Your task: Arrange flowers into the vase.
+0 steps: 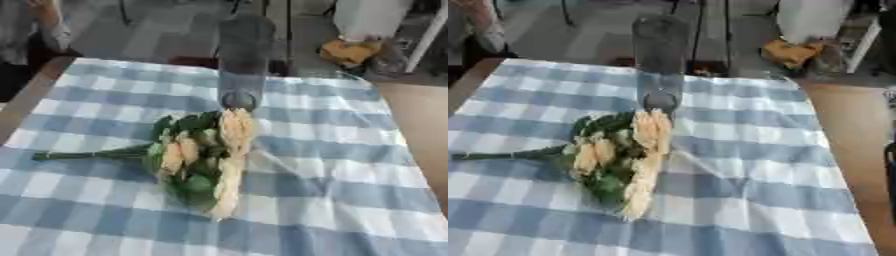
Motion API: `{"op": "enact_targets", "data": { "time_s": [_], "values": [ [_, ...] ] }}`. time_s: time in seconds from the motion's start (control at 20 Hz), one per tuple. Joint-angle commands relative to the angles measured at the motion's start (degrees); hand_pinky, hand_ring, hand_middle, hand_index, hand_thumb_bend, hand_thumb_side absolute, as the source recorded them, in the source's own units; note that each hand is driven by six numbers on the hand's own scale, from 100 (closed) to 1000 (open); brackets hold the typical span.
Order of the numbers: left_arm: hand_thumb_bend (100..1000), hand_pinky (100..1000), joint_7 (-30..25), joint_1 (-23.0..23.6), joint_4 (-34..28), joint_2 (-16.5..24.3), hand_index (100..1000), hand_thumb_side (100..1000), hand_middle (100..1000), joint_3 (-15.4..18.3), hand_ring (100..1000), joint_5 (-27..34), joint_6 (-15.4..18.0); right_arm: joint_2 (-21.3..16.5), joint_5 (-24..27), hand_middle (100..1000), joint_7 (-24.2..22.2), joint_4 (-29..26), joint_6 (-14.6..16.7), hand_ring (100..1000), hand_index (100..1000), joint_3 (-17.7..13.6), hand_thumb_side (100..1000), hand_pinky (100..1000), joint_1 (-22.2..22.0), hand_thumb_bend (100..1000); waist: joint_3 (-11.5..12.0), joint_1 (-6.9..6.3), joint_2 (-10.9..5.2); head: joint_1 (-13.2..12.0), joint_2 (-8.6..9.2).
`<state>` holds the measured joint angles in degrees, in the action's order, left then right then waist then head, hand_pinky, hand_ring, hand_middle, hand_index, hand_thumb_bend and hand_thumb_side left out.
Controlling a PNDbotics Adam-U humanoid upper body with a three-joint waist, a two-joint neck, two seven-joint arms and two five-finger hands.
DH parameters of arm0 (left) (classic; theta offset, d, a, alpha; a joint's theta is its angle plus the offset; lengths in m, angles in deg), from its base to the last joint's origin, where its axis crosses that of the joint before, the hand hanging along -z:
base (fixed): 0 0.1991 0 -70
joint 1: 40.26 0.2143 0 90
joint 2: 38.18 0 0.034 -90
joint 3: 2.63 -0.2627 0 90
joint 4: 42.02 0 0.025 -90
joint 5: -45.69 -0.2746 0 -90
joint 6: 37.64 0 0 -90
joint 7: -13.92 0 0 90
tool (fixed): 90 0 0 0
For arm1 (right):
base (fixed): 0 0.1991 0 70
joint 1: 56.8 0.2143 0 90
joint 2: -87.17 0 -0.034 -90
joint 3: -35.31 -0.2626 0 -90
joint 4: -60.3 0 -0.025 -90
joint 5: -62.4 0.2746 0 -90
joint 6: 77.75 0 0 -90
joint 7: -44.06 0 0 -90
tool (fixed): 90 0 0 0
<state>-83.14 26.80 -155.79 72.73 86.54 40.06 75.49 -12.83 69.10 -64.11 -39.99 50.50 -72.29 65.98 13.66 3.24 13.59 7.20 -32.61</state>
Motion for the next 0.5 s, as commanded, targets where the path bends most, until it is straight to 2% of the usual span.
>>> {"op": "enact_targets", "data": {
  "time_s": [0.05,0.25,0.5],
  "values": [
    [100,633,-0.59,-0.72,-0.82,2.56,997,584,727,0.45,836,-0.26,-0.17,-1.20,0.42,803,0.08,-0.99,-0.18,785,822,-0.34,1000,687,0.56,100,-0.10,-0.39,-1.12,-0.05,0.32],
    [100,632,-2.43,-1.91,-0.82,3.41,982,547,734,-0.36,836,-1.08,-1.34,-1.20,0.43,803,0.07,-0.97,-0.18,785,821,-0.25,1000,687,0.55,100,-0.31,-0.47,-1.22,-0.14,-0.65],
    [100,632,-7.40,-5.80,-0.82,5.88,966,475,748,-2.97,829,-3.51,-5.17,-1.22,0.52,803,-0.06,-0.71,0.08,785,822,0.03,1000,688,0.66,100,-0.64,-0.51,-1.44,0.01,-1.29]
  ]
}}
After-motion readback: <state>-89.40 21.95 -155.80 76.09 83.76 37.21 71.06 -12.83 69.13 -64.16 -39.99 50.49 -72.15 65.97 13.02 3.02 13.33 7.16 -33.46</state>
